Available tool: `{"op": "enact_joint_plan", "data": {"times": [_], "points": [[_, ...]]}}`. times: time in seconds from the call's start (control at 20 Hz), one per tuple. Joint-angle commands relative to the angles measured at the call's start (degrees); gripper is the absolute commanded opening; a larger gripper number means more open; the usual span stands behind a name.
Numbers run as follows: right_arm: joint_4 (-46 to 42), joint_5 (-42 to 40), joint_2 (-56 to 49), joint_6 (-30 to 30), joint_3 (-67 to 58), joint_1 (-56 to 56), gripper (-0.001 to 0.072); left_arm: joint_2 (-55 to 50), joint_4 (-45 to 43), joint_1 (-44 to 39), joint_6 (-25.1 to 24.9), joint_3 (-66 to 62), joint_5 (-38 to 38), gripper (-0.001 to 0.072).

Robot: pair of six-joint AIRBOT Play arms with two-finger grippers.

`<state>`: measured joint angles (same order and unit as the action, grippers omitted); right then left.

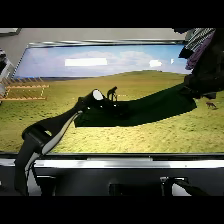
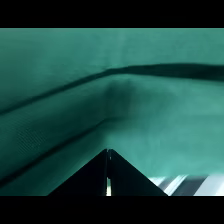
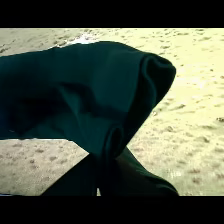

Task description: Fold the clothes and pants, and hang the long-sleeved shirts on hangers.

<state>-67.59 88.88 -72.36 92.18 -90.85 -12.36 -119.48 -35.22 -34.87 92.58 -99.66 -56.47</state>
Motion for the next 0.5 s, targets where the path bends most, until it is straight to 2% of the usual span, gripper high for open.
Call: {"op": "enact_joint_plan", "data": {"times": [0.0,0.2,0.35,0.45], "points": [[-0.20,0.90,0.39,0.63,-2.12,0.00,0.0028,-2.84,6.01,-5.35,0.09,0.00,6.75,0.0017],[2.36,1.31,0.39,0.59,-2.12,0.00,0.0028,-3.67,7.65,-7.48,0.63,0.00,9.90,0.0016],[3.82,1.18,0.39,0.44,-2.12,0.02,0.0028,-1.99,6.43,-5.14,-1.97,0.02,2.93,0.0015],[7.21,1.20,0.39,0.37,-2.12,0.07,0.0028,1.64,0.44,-1.79,-2.10,0.02,-2.73,0.0014]]}}
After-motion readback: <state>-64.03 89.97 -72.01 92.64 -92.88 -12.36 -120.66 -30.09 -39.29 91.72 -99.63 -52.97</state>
